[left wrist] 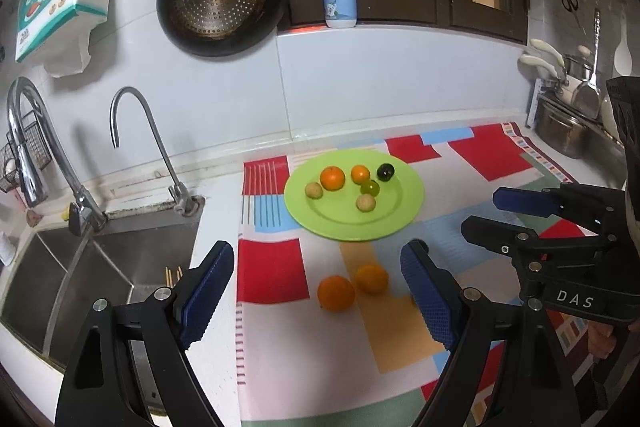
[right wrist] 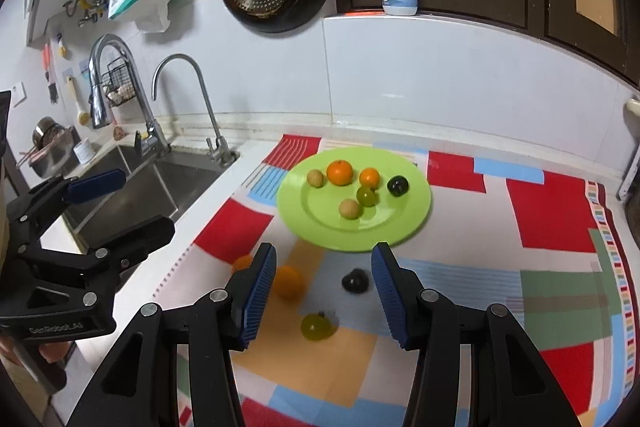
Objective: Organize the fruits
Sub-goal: 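Withdraw both tools and approach an orange and a green tomato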
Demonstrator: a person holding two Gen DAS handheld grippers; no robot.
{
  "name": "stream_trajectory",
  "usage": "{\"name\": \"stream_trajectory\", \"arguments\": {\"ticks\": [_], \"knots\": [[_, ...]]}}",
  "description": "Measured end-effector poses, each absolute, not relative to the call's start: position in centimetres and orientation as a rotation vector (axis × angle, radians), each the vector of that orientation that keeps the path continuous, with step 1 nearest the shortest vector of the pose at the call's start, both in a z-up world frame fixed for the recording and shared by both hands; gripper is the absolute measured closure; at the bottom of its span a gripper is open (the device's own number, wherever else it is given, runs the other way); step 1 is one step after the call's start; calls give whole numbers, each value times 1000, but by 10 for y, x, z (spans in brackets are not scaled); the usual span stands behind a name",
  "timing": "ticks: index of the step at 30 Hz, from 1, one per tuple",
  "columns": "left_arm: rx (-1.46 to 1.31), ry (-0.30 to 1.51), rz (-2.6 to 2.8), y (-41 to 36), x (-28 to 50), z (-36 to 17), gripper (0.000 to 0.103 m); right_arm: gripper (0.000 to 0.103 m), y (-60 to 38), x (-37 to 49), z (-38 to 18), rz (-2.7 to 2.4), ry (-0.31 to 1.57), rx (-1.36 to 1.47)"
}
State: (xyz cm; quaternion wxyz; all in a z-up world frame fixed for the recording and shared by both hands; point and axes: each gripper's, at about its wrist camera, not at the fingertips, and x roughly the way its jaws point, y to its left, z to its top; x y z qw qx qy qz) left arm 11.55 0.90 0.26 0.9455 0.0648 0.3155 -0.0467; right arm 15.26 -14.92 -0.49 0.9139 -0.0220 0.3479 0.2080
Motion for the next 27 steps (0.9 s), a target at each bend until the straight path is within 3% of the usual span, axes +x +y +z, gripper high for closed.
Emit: {"name": "stream_trajectory", "arguments": {"ticks": [27], "knots": [[266,772,-173,3,129,-77,18,52,-137,140,-73,441,835,-86]]}}
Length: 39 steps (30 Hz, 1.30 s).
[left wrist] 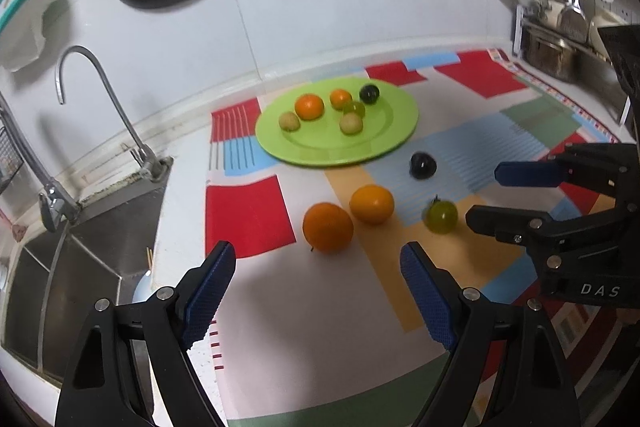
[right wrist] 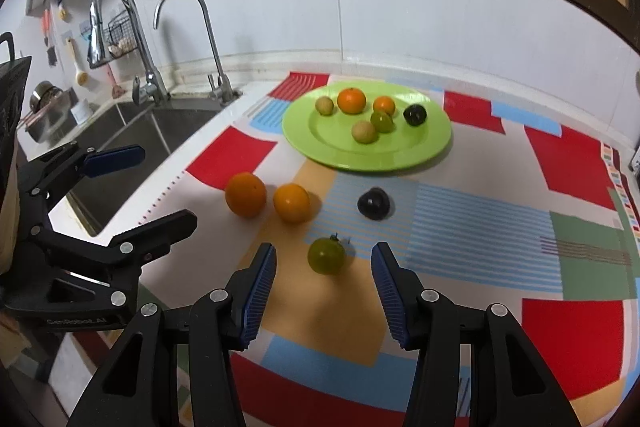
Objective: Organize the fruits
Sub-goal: 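Withdraw both tools and approach an orange and a green tomato, then grasp an orange with left tool while right tool grasps the green tomato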
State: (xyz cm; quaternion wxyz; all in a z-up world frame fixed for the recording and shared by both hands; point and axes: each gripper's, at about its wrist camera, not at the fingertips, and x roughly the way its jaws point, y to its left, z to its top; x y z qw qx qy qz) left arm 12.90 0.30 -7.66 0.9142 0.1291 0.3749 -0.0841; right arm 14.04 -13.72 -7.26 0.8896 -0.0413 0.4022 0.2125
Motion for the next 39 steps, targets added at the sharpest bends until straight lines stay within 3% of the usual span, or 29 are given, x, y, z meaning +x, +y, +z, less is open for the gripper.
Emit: {"name": "stream_trajectory", "arguments": {"ticks": [20,35,39], "knots": [[223,832,-195,4,171,-110,29,53,-130,168,-104,454,898,-36],[161,865,-233,2,188,-119,49,63,-130,175,-113,463,924,7],[160,876,-239,2,189,-122,60,67,-130,176,-115,470,935,21]]}}
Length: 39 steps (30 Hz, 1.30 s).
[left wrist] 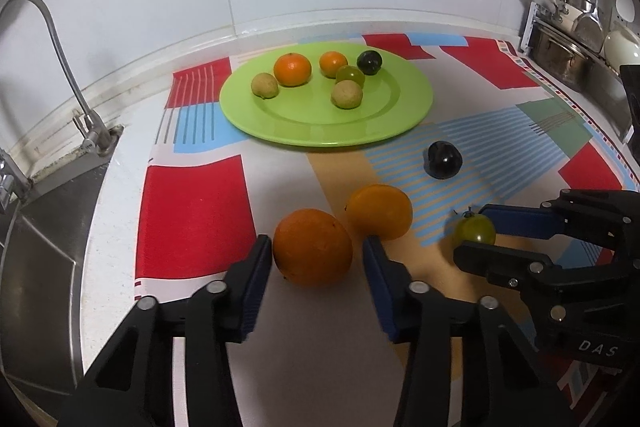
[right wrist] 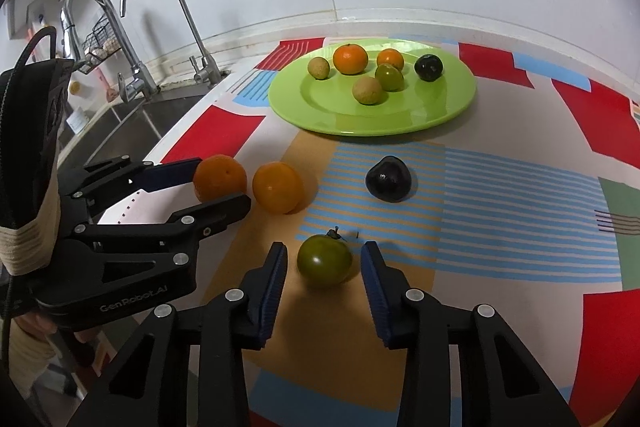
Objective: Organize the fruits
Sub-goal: 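Grasp an orange with left tool while right tool grasps the green tomato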
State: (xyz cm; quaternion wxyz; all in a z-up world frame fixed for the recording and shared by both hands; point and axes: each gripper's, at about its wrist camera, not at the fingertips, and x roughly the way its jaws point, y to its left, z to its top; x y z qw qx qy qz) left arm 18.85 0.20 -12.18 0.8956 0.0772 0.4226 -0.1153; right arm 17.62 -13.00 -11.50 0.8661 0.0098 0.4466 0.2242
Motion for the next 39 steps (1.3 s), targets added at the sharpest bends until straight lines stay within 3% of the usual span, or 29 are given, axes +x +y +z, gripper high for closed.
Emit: {"name": "stream_trajectory", "arguments": {"ticks": [4,20,39], "knots": [[168,871,-237,3,187,-121,64,72,-129,175,-116,473,936,11],[142,875,-235,5,166,-107,64,73,-131,168,-104,487,907,8],[101,799,-229,-2,130,-54,64,73,-143,139,-51,483,796,-15]]}}
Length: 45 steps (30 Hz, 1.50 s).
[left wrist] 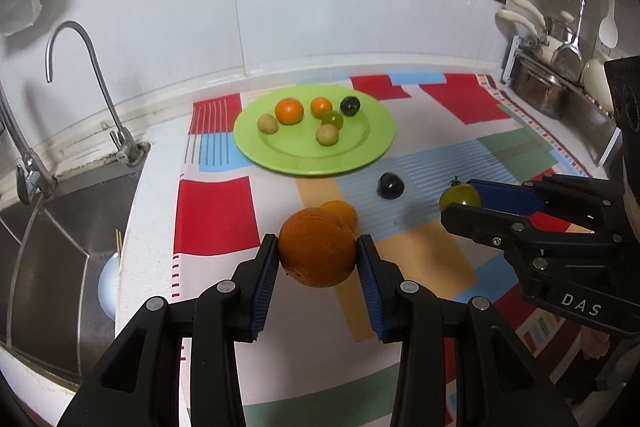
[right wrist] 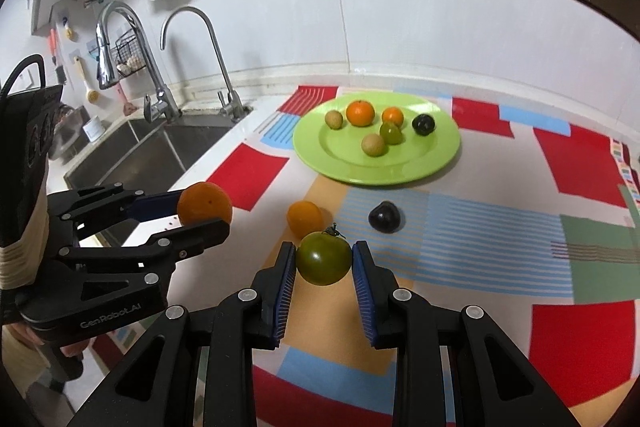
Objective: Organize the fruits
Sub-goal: 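Grasp an orange with left tool while right tool grasps the green tomato, then place both held fruits on the green plate and open both tools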
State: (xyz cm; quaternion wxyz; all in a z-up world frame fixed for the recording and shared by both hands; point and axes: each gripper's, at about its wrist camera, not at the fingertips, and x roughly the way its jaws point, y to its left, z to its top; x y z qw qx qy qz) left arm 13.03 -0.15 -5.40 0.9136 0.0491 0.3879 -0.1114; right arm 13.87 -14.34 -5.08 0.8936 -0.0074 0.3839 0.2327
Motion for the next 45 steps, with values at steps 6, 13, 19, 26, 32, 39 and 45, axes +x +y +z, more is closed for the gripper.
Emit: {"name": "stream_trajectory", "arguments": {"ticks": [6,13,19,26,32,39,45], "knots": [[94,771,-222,-7,126,-39,64,73,-150,135,-33,484,762,-14],[82,721,-212,-14,127,-19,64,73,-160,137,-13,492,718,8],[67,686,-202,-17,131,-5,64,73,-165,144,0,491,684,11],[71,658,-200,-21,145,7,64,73,-171,158,14,487,646,15],[66,640,-204,-24,165,17,64,73,-175,179,25,478,619,17],[43,639,-211,-23,199,24,64,73,-175,210,33,480,605,27],[64,646,-195,-23,231,23,64,73,-170,240,34,489,611,31]]}}
